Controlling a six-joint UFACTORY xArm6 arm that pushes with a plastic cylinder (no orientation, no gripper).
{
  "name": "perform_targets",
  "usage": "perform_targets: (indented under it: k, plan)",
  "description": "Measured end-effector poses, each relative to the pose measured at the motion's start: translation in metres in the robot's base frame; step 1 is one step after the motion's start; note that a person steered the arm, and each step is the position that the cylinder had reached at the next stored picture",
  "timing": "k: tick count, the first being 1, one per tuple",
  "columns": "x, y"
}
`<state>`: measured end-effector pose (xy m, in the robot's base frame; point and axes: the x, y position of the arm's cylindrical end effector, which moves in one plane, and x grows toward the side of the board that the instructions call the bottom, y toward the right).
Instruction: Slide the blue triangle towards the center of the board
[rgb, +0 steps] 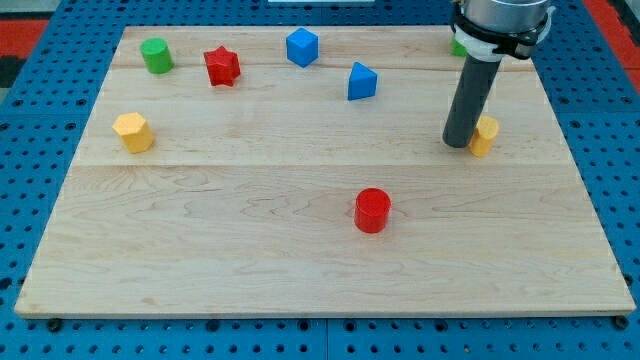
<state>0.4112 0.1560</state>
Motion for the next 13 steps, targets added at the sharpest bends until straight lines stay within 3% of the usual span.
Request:
perform_targets:
  k: [5,7,8,9,10,13]
  plan:
    - [-0.005,-0.062]
    - [-0.048,-0.092]
    - [-0.072,-0.051]
    - [-0.118,-0.045]
    - [-0.129,-0.106]
    - [-0.096,-0.126]
